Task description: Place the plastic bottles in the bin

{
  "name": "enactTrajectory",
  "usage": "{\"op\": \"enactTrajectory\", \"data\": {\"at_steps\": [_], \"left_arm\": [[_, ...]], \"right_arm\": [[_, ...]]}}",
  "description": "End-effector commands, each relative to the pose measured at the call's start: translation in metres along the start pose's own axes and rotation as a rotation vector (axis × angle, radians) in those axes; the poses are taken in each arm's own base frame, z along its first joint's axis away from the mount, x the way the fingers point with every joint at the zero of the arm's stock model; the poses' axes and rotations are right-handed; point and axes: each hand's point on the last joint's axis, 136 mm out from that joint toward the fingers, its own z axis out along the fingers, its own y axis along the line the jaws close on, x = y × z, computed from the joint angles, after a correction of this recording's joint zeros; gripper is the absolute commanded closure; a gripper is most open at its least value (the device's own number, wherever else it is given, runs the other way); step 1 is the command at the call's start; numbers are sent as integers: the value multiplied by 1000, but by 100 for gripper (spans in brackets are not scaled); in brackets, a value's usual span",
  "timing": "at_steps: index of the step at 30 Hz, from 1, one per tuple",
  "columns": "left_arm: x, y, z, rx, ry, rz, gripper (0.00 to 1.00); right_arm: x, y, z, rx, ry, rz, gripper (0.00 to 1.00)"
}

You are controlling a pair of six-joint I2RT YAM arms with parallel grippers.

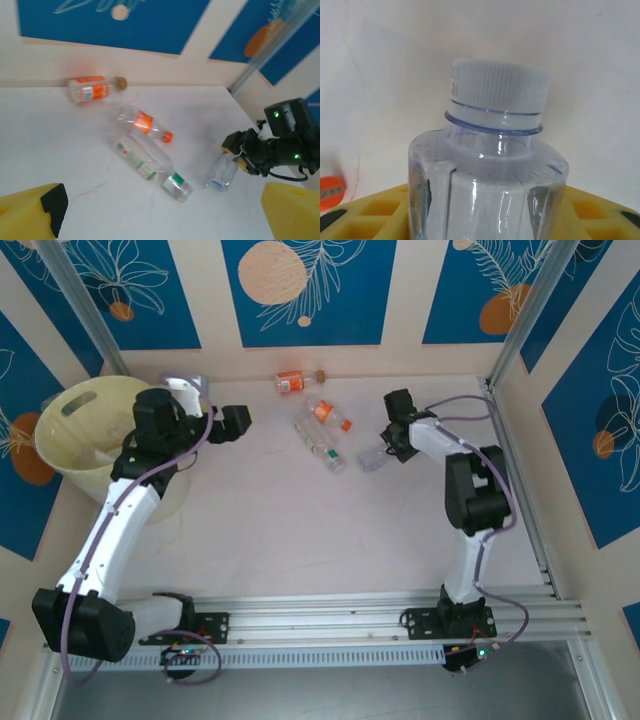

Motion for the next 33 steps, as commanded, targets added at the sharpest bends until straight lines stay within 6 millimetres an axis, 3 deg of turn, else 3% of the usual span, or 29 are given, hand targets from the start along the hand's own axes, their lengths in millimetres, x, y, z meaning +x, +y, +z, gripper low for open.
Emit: {"op": "enactTrajectory", "data": {"at_steps": [1,5,11,23,33], "left_arm": [[9,-17,13,73,19,48,0],[20,-38,29,158,65,33,0],[42,-72,56,244,134,71,0],[97,-132,106,513,298,56,0],[122,-167,115,765,326,27,0]], "right_arm": [[-16,5,-33,-136,-107,-46,52],[-5,-5,-60,-254,-128,-124,53],[8,-1,-95,-469,-153,-200,54],[40,49,-160,-888,-124,-328,55],[58,81,-209,-1097,-36,-351,55]]}}
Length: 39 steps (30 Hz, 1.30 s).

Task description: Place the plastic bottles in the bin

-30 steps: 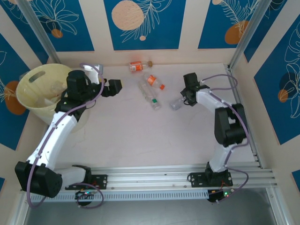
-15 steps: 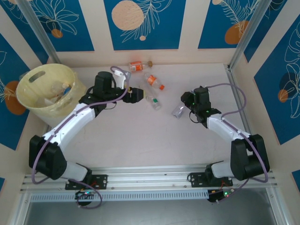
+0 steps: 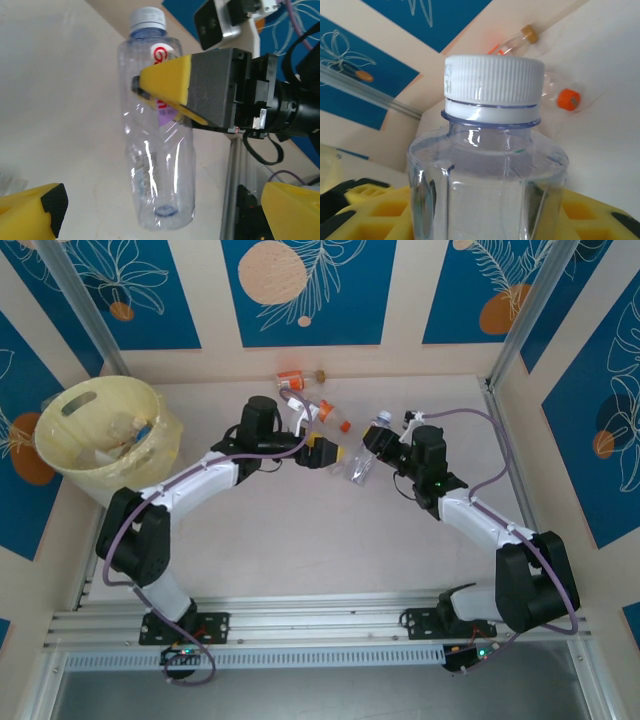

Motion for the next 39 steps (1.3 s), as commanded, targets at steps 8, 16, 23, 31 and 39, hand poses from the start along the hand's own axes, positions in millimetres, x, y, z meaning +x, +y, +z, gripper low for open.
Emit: {"op": "enactTrajectory", "data": {"at_steps": [8,16,23,31,39], "left_arm": [[22,-18,27,2,65,172,0],[32,-11,41,-26,128,197,4],[35,-14,47,16,150,173,27],[26,-15,45,12,120,163,46],[27,-11,45,5,115,146,50]], "right_arm": [[-11,84,-9,-281,10,24,55],[-6,104,-9,-336,34,6,54],[-6,109,-9,-349,40,-6,51],[-10,109,-15,-342,43,-35,42],[-21,104,-30,-307,3,-42,26]]}}
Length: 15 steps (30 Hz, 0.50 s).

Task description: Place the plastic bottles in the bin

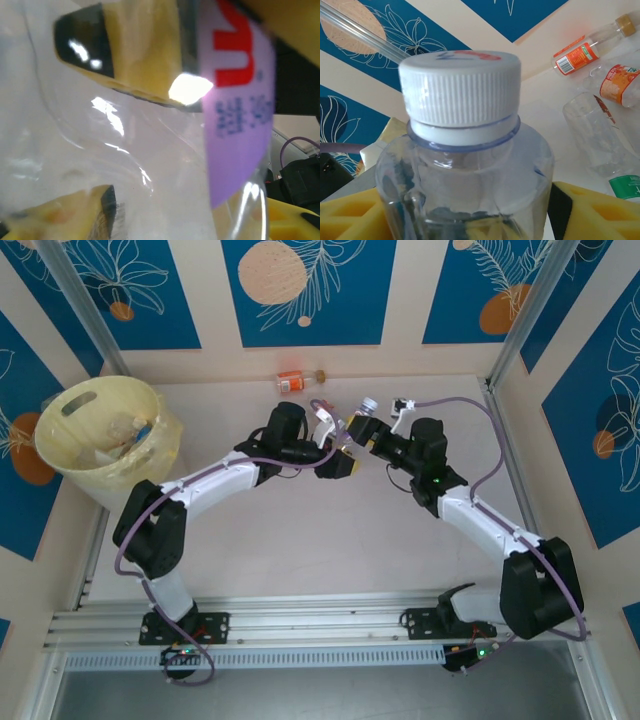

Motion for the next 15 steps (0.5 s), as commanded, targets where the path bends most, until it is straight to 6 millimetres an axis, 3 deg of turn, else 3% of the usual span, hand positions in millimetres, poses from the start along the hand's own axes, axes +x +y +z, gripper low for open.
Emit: {"op": "enactTrajectory", "data": {"at_steps": [1,6,15], "left_arm": [[2,7,3,-10,6,-8,51],[1,16,0,-50,5,-31,55],[-1,33,-13,-143,6,-39,61]], "right_arm": [[-19,31,-15,-73,-49,-41,24],[-34,18,-30,2,-139,-29,14],[-53,11,-59,74,-225,-58,0]]}}
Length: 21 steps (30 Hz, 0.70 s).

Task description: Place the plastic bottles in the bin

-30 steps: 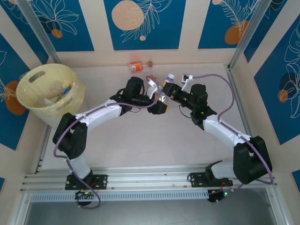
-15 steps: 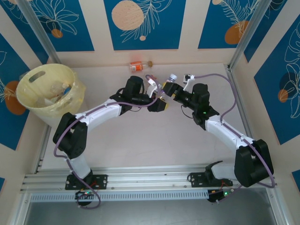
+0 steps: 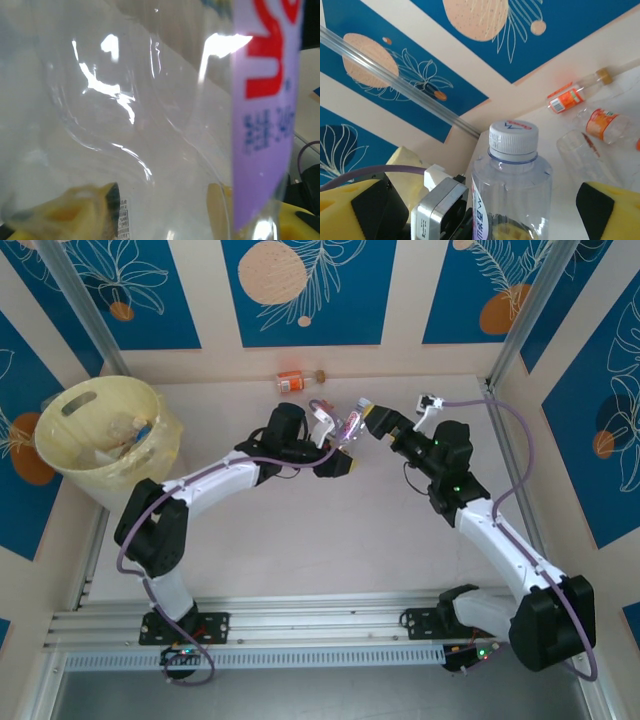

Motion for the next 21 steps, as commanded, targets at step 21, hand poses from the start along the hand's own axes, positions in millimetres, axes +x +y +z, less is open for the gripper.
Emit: {"op": "enactTrajectory", "data": {"at_steps": [21], "left_arm": [[-105,32,-303,-1232,-211,86,68]], "right_arm": [[-16,-45,-14,189,-86,-21,0]]}}
